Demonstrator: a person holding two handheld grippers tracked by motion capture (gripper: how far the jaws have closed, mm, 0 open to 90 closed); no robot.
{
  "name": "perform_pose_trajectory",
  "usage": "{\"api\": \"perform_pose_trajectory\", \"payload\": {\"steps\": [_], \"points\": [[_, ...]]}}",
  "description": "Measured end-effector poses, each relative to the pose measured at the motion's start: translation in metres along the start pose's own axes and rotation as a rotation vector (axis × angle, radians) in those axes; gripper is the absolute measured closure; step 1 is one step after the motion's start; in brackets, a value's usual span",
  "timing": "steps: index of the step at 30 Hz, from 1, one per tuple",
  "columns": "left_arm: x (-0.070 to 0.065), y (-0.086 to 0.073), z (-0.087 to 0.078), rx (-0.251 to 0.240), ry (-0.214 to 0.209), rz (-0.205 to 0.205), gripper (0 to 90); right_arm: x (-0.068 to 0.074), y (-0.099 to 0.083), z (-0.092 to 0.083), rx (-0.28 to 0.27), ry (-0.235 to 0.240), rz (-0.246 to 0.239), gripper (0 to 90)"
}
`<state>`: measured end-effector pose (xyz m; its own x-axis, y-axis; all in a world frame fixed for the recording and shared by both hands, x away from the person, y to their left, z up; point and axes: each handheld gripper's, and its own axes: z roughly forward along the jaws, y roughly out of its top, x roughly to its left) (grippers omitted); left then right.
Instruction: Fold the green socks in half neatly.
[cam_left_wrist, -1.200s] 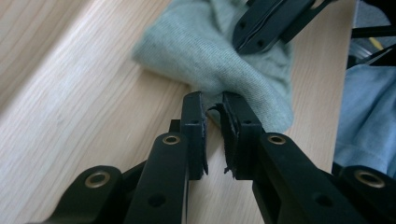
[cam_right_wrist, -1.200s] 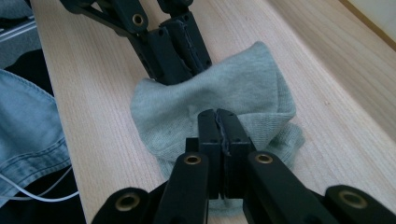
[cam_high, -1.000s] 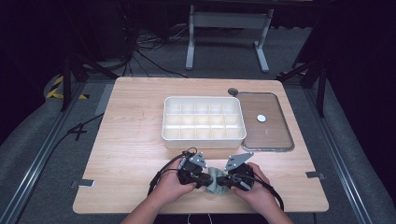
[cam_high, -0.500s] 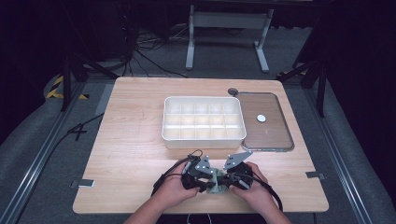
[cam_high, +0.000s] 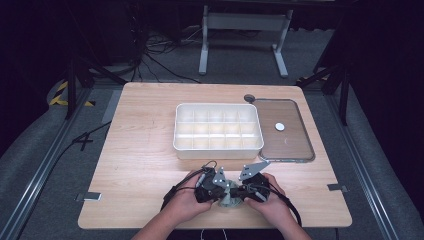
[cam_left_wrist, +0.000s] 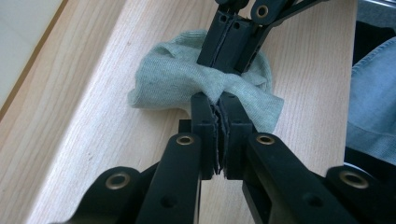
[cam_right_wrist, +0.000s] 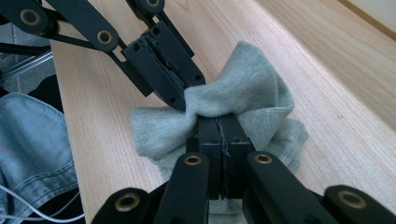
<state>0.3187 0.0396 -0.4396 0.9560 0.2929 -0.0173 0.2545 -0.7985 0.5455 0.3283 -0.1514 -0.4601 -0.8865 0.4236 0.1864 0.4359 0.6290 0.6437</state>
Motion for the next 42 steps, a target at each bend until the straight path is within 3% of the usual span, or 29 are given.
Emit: {"api": "perform_pose_trajectory", "payload": {"steps": [4,6,10,14,17,20,23,27,28,36,42], "points": [[0.000,-0.001,-0.004,-0.001,0.006,-0.006,87.7,0.000,0.000,-0.001,-0.008,0.006,-0.001,87.8],[0.002,-0.002,-0.008,-0.017,0.006,-0.027,87.7,0.001,0.000,-0.006,-0.022,0.005,0.002,81.6],[0.007,-0.005,-0.012,-0.018,-0.006,-0.054,87.6,-0.002,-0.003,-0.016,-0.025,-0.016,-0.003,79.8],[0.009,-0.006,-0.013,-0.013,-0.005,-0.063,87.5,-0.012,-0.012,-0.031,-0.047,-0.034,0.042,82.4],[0.009,-0.006,-0.011,-0.014,-0.013,-0.062,87.5,-0.018,-0.016,-0.033,-0.041,-0.048,0.061,83.9],[0.010,-0.006,-0.010,-0.015,-0.018,-0.061,87.4,-0.020,-0.018,-0.030,-0.041,-0.033,0.070,87.3],[0.011,-0.007,-0.010,-0.015,-0.024,-0.063,87.4,-0.017,-0.017,-0.023,-0.003,-0.032,0.055,88.7],[0.010,-0.006,-0.010,-0.020,-0.032,-0.067,87.4,-0.014,-0.016,-0.020,-0.073,0.000,0.042,89.5],[0.010,-0.006,-0.010,-0.014,-0.032,-0.062,87.4,-0.011,-0.014,-0.017,-0.067,0.000,0.033,89.5],[0.006,-0.002,-0.013,-0.100,-0.067,-0.041,87.4,-0.002,-0.008,-0.004,-0.033,0.022,0.000,89.5],[0.002,0.002,-0.004,-0.082,-0.062,-0.018,87.2,0.004,-0.006,0.003,-0.012,0.021,-0.021,89.5]]}}
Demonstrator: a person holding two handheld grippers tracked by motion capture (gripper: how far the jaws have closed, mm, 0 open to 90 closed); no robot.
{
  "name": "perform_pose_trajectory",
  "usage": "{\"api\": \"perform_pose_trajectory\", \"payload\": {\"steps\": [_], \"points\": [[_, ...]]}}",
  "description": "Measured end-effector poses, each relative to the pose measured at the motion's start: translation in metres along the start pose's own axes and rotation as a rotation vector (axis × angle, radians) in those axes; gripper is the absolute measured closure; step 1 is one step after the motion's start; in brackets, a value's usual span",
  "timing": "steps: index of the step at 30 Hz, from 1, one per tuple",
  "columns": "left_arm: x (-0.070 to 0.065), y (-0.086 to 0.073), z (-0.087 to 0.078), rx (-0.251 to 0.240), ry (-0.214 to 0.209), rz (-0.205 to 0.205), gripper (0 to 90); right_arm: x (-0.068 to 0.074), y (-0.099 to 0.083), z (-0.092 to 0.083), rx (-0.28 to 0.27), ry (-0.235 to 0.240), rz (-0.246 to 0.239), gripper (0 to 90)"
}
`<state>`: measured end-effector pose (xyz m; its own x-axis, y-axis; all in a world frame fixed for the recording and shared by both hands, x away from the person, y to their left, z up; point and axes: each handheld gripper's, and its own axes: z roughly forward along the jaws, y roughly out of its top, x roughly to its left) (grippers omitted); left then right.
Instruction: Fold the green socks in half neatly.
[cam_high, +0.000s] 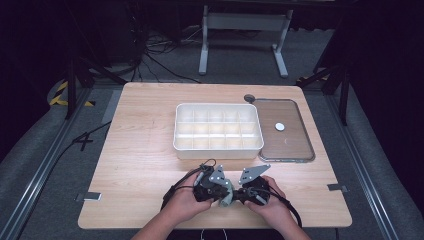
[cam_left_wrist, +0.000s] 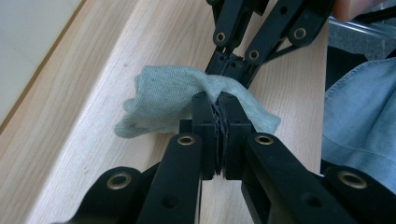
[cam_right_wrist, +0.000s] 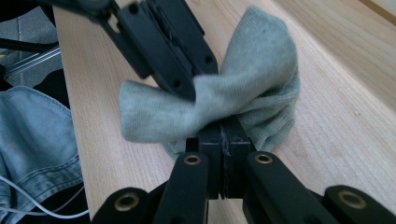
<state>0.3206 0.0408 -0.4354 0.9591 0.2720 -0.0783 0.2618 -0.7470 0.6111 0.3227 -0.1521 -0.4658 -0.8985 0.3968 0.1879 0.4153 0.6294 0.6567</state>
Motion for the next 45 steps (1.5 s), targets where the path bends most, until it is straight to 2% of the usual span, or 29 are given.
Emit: {"api": "perform_pose_trajectory", "payload": {"steps": [4,7,9,10,12,13,14,15,17,18,20,23,26,29,30,31,32,33,35,37,38,40,41,43,44,45], "points": [[-0.004,0.001,0.003,0.023,0.030,0.009,87.1,-0.002,-0.001,0.000,-0.001,0.009,0.018,89.2],[-0.007,0.004,0.007,0.094,0.078,0.040,87.2,-0.003,-0.002,-0.001,0.007,0.015,0.018,87.1],[-0.009,0.006,0.010,0.094,0.076,0.043,87.3,-0.006,-0.002,-0.008,0.038,0.015,0.022,83.8],[-0.009,0.006,0.010,0.096,0.076,0.046,87.3,-0.007,-0.002,-0.014,0.039,-0.002,0.031,84.1],[-0.009,0.007,0.011,0.102,0.072,0.045,87.3,-0.010,-0.002,-0.025,0.014,-0.025,0.048,85.0],[-0.009,0.008,0.011,0.100,0.069,0.040,87.3,-0.010,-0.002,-0.025,0.014,-0.025,0.048,85.0],[-0.009,0.008,0.012,0.104,0.066,0.038,87.3,-0.010,0.000,-0.037,-0.041,-0.052,0.069,85.7],[-0.009,0.009,0.012,0.099,0.066,0.035,87.3,-0.010,0.000,-0.037,-0.041,-0.052,0.069,85.7],[-0.008,0.009,0.013,0.099,0.071,0.039,87.2,-0.008,0.003,-0.041,-0.087,-0.059,0.069,86.8],[-0.008,0.009,0.013,0.099,0.069,0.037,87.1,-0.004,0.005,-0.040,-0.112,-0.066,0.047,87.5],[-0.008,0.009,0.013,0.098,0.071,0.038,86.9,0.000,0.006,-0.036,-0.124,-0.064,0.034,88.2],[-0.008,0.008,0.012,0.097,0.071,0.030,86.9,0.003,0.008,-0.031,-0.163,-0.048,0.044,88.7],[-0.008,0.008,0.012,0.090,0.066,0.033,86.8,0.003,0.008,-0.027,-0.173,-0.052,0.052,88.7],[-0.007,0.006,0.011,0.083,0.052,0.027,85.8,0.001,0.006,-0.022,-0.153,-0.062,0.065,88.7],[-0.007,0.005,0.010,0.076,0.046,0.009,84.4,0.000,0.006,-0.021,-0.151,-0.061,0.068,88.5],[-0.006,0.003,0.006,0.050,0.046,0.000,74.4,-0.001,0.004,-0.019,-0.139,-0.064,0.075,88.4],[-0.006,0.003,0.006,0.050,0.046,0.000,68.1,-0.001,0.004,-0.019,-0.139,-0.064,0.075,88.4],[-0.005,0.001,0.003,0.040,0.043,-0.008,68.1,-0.001,0.004,-0.019,-0.131,-0.069,0.076,88.2],[-0.002,-0.001,-0.002,0.008,0.047,-0.042,59.7,-0.002,0.004,-0.018,-0.124,-0.075,0.075,88.0],[0.001,-0.001,-0.003,-0.011,0.051,-0.054,52.9,-0.001,0.004,-0.018,-0.115,-0.081,0.069,87.3],[0.000,-0.001,-0.001,-0.002,0.055,-0.053,51.9,0.000,0.004,-0.017,-0.106,-0.086,0.067,87.0],[-0.002,-0.001,0.006,0.038,0.088,-0.014,47.3,0.002,0.005,-0.016,-0.090,-0.098,0.053,86.1],[-0.004,-0.002,0.010,0.041,0.105,-0.007,41.4,0.003,0.005,-0.015,-0.070,-0.101,0.053,84.2],[-0.003,-0.002,0.013,0.036,0.109,-0.004,39.6,0.003,0.005,-0.015,-0.059,-0.100,0.061,82.8],[-0.004,-0.002,0.014,0.033,0.127,-0.001,34.8,0.003,0.005,-0.015,-0.050,-0.104,0.079,79.4],[-0.004,-0.002,0.014,0.033,0.132,0.001,34.2,0.003,0.004,-0.016,-0.048,-0.109,0.091,77.5]]}}
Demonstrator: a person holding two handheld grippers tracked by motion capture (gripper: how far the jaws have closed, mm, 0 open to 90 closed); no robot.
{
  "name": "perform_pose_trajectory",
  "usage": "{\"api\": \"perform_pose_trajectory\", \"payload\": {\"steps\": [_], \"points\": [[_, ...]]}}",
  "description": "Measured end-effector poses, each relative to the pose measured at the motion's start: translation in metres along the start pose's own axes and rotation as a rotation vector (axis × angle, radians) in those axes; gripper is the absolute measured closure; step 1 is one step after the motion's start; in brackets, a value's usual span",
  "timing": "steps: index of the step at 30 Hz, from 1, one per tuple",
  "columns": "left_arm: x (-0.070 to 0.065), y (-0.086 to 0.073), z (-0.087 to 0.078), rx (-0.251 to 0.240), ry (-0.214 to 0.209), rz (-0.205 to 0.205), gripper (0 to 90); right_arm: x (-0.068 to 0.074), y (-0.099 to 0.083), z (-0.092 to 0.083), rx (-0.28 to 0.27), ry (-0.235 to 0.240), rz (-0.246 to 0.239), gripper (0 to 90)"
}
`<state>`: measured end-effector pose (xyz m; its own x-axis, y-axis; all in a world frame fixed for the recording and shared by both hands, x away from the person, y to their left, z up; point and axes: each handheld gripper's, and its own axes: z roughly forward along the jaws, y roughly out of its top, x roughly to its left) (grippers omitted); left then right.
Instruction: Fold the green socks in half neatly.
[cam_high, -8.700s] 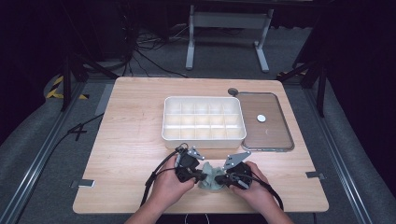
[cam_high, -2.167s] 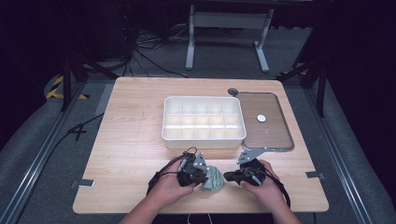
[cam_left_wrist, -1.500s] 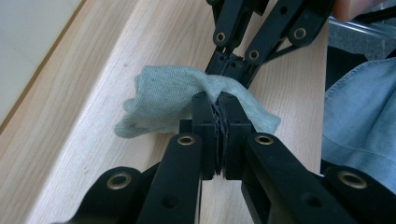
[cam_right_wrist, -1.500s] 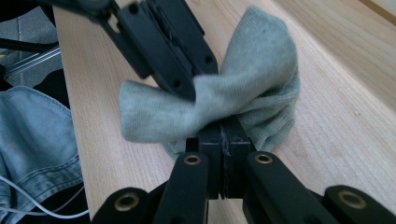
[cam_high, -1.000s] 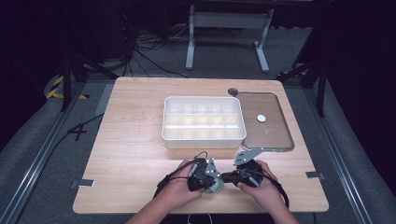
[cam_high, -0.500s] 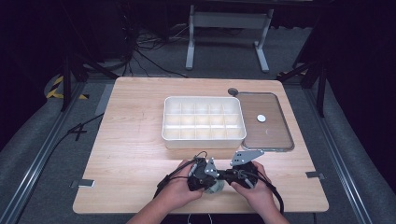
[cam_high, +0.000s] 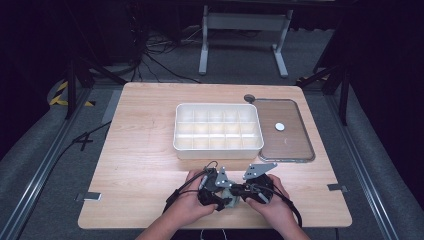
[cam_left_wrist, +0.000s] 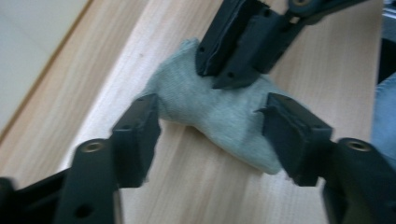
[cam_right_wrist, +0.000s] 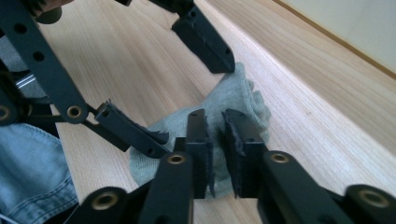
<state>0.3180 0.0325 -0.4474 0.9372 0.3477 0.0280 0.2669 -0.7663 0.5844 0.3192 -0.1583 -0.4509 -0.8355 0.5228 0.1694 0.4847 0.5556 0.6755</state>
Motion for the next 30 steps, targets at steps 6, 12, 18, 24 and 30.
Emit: {"api": "perform_pose_trajectory", "payload": {"steps": [6,12,18,24,30], "points": [[-0.003,0.000,0.002,0.003,0.021,0.009,31.3,0.002,0.002,0.002,0.046,-0.099,0.044,53.0],[-0.002,-0.002,0.001,-0.005,0.025,0.001,31.0,-0.011,-0.001,0.004,0.084,-0.034,0.130,52.7],[-0.003,-0.003,0.001,-0.006,0.030,-0.007,31.0,-0.020,-0.002,0.007,0.128,0.023,0.184,52.0],[-0.003,-0.005,0.002,-0.013,0.033,-0.017,31.0,-0.023,0.002,0.008,0.149,0.038,0.177,49.5],[-0.003,-0.005,0.001,-0.007,0.042,-0.017,31.8,-0.023,0.007,0.006,0.130,0.035,0.183,48.2]]}}
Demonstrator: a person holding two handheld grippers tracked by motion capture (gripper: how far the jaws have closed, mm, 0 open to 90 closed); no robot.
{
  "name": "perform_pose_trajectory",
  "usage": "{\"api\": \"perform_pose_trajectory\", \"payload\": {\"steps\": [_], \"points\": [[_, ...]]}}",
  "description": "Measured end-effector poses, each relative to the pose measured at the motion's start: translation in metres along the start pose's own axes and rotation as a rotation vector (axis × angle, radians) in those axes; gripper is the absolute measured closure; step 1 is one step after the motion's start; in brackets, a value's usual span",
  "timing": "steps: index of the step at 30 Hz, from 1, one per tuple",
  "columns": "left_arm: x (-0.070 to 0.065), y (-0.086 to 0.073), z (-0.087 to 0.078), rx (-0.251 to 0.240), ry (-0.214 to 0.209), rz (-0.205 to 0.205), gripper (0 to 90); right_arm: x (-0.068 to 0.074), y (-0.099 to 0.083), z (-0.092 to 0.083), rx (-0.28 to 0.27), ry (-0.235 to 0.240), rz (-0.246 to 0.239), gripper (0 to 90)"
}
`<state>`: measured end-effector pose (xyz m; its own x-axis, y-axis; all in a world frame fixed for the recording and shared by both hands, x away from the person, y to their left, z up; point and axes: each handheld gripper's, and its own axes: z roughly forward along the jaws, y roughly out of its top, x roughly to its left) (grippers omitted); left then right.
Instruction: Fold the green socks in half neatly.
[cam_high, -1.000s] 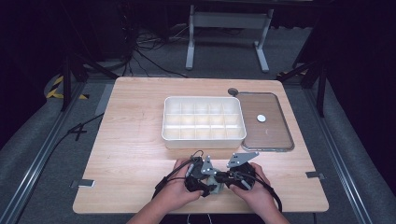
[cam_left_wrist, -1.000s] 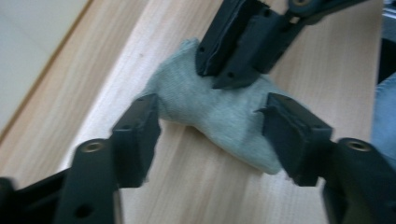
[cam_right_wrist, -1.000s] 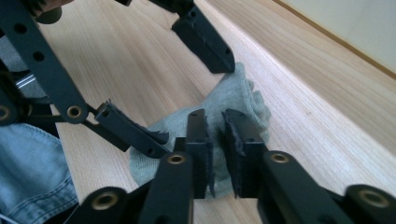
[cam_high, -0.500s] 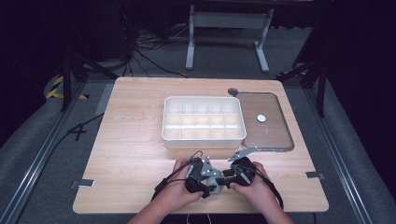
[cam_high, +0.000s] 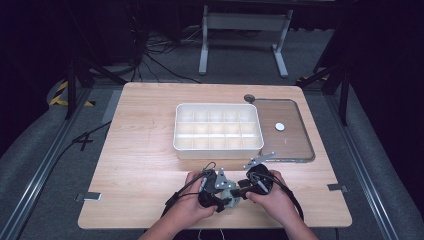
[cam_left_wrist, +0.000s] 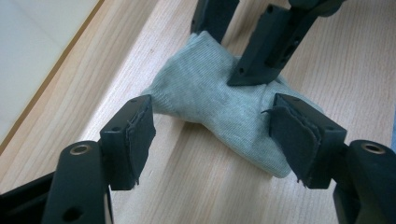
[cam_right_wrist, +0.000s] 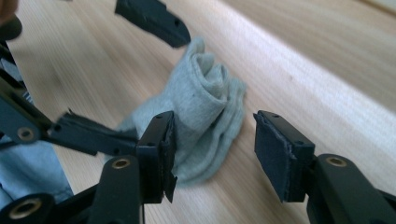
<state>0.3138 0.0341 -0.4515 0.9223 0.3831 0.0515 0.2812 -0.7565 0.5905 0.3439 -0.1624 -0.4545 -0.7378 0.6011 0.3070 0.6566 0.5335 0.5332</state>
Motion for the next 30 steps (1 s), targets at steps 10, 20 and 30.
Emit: {"api": "perform_pose_trajectory", "payload": {"steps": [10,20,30], "points": [[-0.001,0.001,-0.001,0.012,0.013,0.013,31.7,0.002,0.002,0.005,-0.028,-0.014,0.028,43.3],[-0.002,0.001,0.000,0.013,0.026,0.015,30.0,-0.013,-0.003,0.010,-0.021,0.145,0.126,62.4],[0.001,-0.003,-0.008,-0.006,0.018,-0.004,29.8,-0.009,-0.001,0.004,0.001,0.142,0.096,82.0]]}}
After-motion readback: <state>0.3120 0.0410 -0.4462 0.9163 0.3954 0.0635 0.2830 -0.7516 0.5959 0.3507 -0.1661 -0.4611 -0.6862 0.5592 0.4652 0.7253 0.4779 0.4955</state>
